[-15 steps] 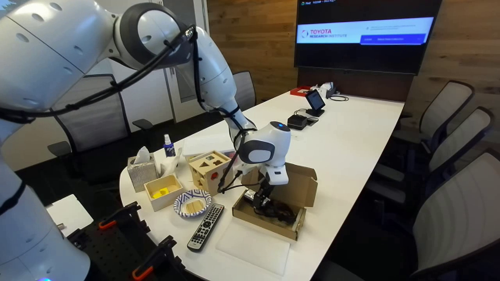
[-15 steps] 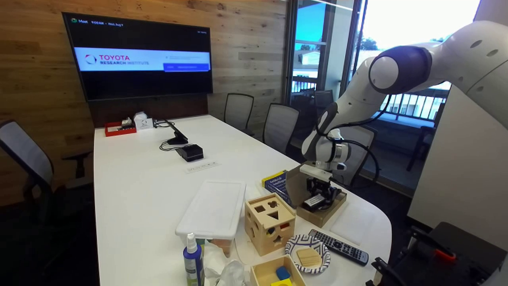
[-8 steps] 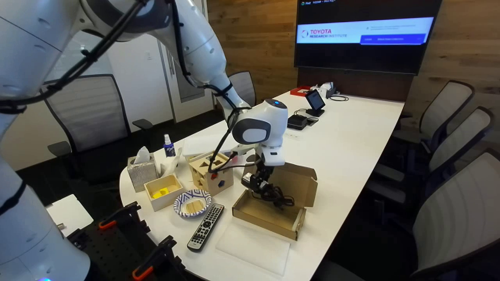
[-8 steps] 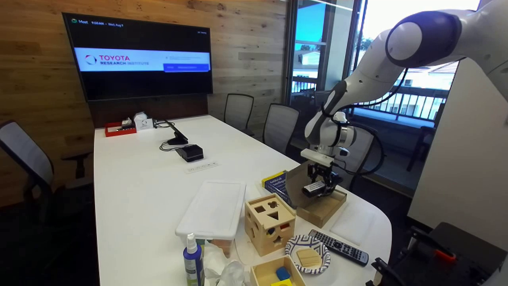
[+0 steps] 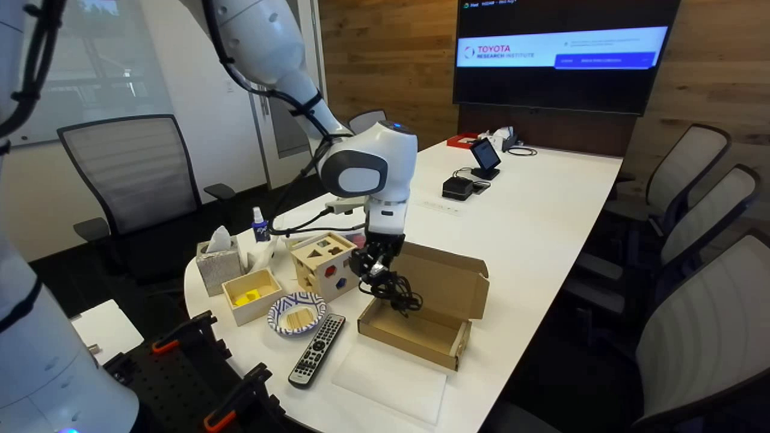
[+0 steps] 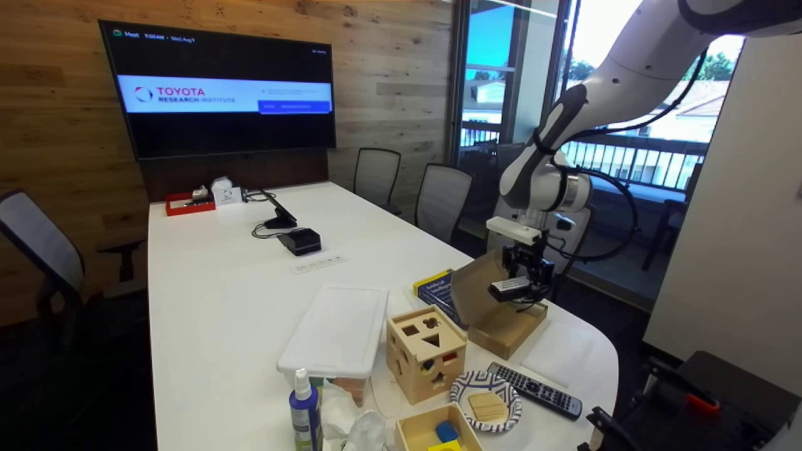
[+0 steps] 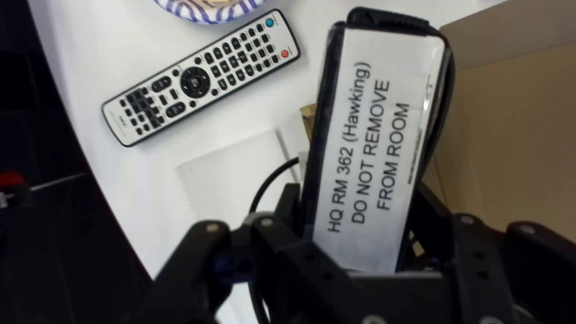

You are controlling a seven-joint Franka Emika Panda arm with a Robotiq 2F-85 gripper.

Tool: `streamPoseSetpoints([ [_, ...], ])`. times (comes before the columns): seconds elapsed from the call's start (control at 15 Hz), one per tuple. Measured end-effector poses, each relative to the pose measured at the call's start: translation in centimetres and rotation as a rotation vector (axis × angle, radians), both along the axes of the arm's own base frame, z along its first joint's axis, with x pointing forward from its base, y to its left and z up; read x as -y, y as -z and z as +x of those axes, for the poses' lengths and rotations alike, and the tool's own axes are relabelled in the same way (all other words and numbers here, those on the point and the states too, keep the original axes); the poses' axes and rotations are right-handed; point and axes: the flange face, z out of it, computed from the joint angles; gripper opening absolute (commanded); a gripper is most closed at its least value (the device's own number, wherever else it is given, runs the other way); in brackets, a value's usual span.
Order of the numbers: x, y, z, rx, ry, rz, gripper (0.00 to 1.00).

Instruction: Remove the cable from the cardboard box

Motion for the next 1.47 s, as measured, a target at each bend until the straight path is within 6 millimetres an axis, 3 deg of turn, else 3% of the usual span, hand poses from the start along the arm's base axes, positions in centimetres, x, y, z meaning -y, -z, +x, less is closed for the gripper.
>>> streamPoseSetpoints([
  [0.33,-0.6,-0.1,-5.6,-0.083,0.058,-0.005,0.37],
  [0.67,2.2,1.6,-8.1,-0.151,0.042,-0.097,0.37],
  [1.0,4.8,4.9,-7.7,-0.154,-0.001,-0.112,0.37],
  [1.47,6.6,12.8,-4.6,-0.143,-0.103,-0.049,0.37],
])
